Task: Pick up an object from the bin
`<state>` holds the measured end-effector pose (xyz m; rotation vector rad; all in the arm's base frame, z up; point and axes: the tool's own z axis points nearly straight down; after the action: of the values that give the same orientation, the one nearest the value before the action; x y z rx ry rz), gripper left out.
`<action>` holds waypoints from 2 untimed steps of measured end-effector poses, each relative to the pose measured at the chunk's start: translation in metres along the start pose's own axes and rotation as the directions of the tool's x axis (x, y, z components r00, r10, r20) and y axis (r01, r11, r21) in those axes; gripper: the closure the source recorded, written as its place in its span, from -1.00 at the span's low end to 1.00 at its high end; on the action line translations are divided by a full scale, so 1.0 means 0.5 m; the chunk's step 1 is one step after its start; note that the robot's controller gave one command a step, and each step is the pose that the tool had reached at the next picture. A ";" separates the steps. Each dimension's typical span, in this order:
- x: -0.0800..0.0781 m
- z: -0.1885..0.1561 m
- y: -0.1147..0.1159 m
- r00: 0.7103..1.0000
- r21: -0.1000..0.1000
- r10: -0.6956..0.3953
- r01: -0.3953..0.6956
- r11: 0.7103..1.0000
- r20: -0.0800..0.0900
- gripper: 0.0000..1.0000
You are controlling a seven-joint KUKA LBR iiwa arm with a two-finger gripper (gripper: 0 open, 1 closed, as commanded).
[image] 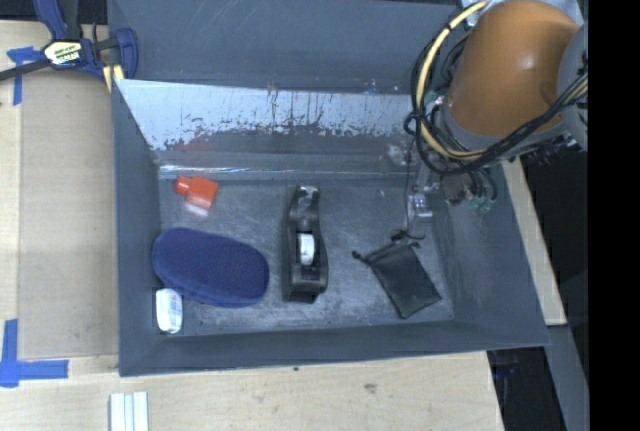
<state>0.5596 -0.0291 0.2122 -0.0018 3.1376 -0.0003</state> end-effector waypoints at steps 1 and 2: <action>0.050 0.138 0.038 0.980 -0.002 -0.198 0.198 0.980 -0.007 -1.00; 0.048 0.270 -0.145 0.843 -0.002 -0.538 0.538 0.843 -0.007 -1.00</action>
Offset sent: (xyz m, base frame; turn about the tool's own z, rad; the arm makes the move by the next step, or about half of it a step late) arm -0.0240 0.0189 -0.0671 -0.1993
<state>0.5362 -0.1016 0.0774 -0.8839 3.0184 -0.0016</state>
